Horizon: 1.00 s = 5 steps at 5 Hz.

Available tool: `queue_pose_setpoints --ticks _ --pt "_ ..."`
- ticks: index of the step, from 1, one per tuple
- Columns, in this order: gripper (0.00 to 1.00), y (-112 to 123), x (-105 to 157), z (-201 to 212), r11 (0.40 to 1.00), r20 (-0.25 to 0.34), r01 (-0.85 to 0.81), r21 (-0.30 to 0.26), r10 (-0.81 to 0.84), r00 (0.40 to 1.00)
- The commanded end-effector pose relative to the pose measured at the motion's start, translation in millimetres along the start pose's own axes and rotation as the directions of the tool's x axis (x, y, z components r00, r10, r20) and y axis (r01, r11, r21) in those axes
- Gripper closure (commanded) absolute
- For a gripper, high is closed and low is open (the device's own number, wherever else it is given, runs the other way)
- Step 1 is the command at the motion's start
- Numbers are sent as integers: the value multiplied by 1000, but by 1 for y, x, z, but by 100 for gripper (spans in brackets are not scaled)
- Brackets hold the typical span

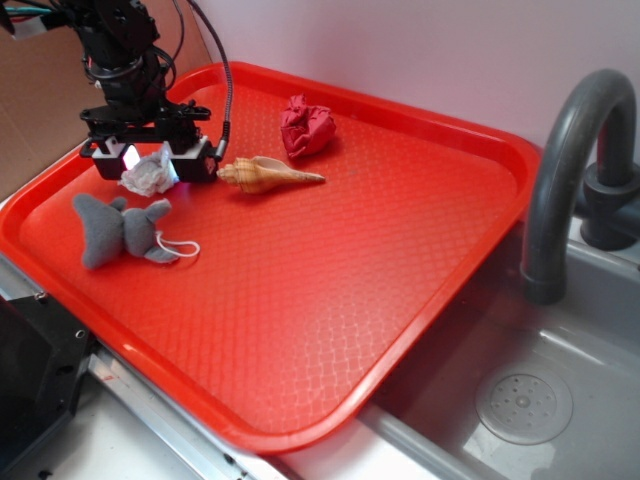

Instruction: Grab the white paper.

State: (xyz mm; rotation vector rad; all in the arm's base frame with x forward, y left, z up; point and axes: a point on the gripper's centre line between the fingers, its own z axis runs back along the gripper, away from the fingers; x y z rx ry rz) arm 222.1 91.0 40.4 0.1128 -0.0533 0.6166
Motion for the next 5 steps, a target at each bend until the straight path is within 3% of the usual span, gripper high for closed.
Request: queue_pose_setpoints --ticks 1,2,3,4,5 --pt "100 5 -2 0 1000 25 -19 13 18 1000" --pt "100 6 -1 33 993 37 -103 -52 105 994" --pt "100 0 8 83 992 49 -67 -111 73 996" --pt "100 -16 5 133 972 100 107 -209 -88 991" --pt "100 -51 -24 174 917 184 298 -264 -255 949"
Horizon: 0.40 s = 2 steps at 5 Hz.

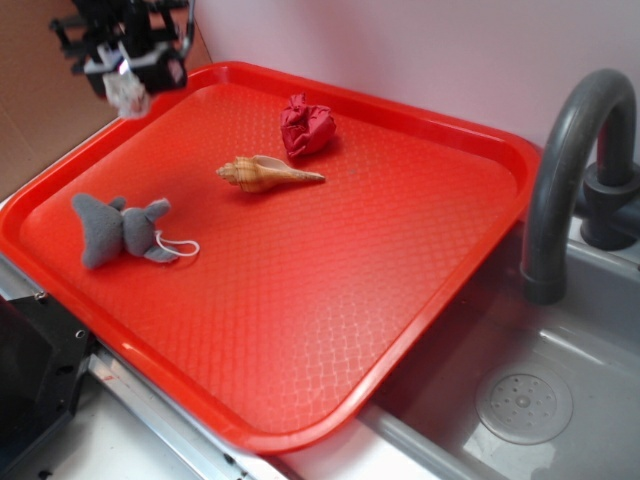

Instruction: Grab the white paper.

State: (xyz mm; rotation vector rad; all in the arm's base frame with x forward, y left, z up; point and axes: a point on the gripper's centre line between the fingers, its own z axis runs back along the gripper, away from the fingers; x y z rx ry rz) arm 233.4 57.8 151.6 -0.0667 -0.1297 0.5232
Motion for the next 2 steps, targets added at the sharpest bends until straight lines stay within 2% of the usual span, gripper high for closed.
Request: queue_pose_setpoints --ticks 1,2 --pt "100 -66 -48 80 945 173 306 -111 -285 943" --pt "100 -67 -57 93 942 189 291 -166 -259 947"
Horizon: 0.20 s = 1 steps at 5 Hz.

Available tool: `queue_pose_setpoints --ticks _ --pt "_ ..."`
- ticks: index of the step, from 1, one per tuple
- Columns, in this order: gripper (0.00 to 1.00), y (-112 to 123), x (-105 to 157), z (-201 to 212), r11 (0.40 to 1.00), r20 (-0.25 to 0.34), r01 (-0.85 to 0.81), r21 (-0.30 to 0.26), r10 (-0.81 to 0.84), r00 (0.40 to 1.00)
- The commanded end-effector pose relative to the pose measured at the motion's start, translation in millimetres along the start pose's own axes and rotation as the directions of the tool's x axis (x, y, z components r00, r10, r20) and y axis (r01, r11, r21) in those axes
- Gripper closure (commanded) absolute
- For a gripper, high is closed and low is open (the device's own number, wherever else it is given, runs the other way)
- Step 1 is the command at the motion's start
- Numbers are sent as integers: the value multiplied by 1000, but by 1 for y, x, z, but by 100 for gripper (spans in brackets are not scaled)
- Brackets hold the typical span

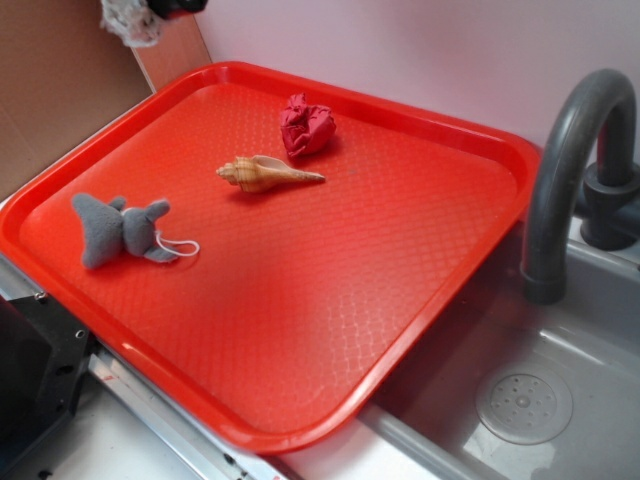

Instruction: Grab the white paper.

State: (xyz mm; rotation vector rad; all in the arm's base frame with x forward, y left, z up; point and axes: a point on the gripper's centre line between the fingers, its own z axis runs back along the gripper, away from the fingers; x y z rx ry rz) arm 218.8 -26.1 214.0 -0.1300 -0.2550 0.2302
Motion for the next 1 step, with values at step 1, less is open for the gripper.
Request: queue_pose_setpoints --ticks 1 --pt "100 7 6 22 1000 59 16 -20 -15 998"
